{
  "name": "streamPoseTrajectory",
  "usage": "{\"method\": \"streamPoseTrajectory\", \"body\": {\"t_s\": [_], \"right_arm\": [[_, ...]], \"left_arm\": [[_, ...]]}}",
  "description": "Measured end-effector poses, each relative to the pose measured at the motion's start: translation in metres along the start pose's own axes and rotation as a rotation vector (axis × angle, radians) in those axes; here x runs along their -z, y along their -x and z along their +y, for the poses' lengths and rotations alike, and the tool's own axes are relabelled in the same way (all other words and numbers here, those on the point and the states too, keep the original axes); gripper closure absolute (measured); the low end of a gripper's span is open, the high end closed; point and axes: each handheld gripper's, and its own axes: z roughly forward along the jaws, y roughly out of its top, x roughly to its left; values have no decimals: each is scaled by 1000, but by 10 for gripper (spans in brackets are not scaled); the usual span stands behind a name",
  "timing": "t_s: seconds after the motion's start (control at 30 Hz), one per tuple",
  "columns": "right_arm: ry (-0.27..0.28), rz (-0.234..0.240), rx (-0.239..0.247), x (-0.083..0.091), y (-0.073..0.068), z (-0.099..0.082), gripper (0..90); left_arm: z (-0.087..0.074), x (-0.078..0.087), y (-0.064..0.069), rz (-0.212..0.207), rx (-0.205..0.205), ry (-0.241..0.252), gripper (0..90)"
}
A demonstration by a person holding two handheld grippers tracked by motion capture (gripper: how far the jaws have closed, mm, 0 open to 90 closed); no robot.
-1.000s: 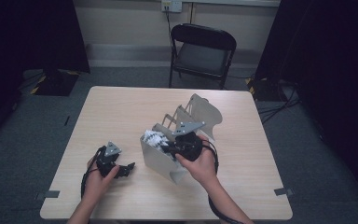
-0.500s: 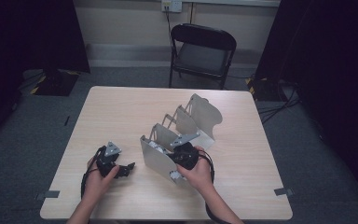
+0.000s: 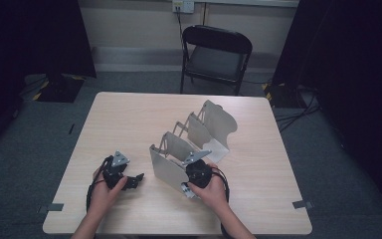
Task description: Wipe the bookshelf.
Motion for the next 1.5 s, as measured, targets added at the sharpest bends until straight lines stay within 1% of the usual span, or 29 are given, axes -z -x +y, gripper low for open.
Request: {"method": "streamPoseTrajectory", "body": {"t_s": [0.17, 0.23, 0.33, 0.43, 0.6, 0.8, 0.87, 0.93, 0.97, 1.03, 1.1, 1.17, 1.27, 1.5], "right_arm": [[3, -13, 1, 8, 1, -1, 810], [13, -17, 0, 16, 1, -1, 810], [40, -22, -2, 28, 2, 3, 810], [69, -30, 7, 42, 2, 9, 810], [115, -49, 25, 63, -2, 27, 810], [205, -55, 46, 86, -7, 57, 810], [222, -66, 53, 90, -6, 66, 810], [228, -71, 59, 90, -6, 73, 810], [221, -74, 61, 88, -5, 75, 810], [206, -81, 58, 82, -3, 77, 810], [181, -73, 49, 72, 0, 75, 810], [163, -72, 45, 64, 1, 72, 810], [143, -58, 18, 53, 4, 61, 811], [98, -54, -2, 39, 7, 42, 811]], "left_arm": [[0, 0, 0, 0, 0, 0, 140], [0, 0, 0, 0, 0, 0, 141], [0, 0, 0, 0, 0, 0, 141], [0, 0, 0, 0, 0, 0, 141], [0, 0, 0, 1, 0, 0, 141], [0, 0, 0, 1, 0, 0, 141], [0, 0, 0, 1, 0, 0, 141], [0, 0, 0, 0, 0, 0, 141], [0, 0, 0, 1, 0, 0, 140], [0, 0, 0, 0, 0, 0, 141], [0, 0, 0, 0, 0, 0, 141], [0, 0, 0, 0, 0, 0, 141], [0, 0, 0, 0, 0, 0, 141], [0, 0, 0, 1, 0, 0, 140]]}}
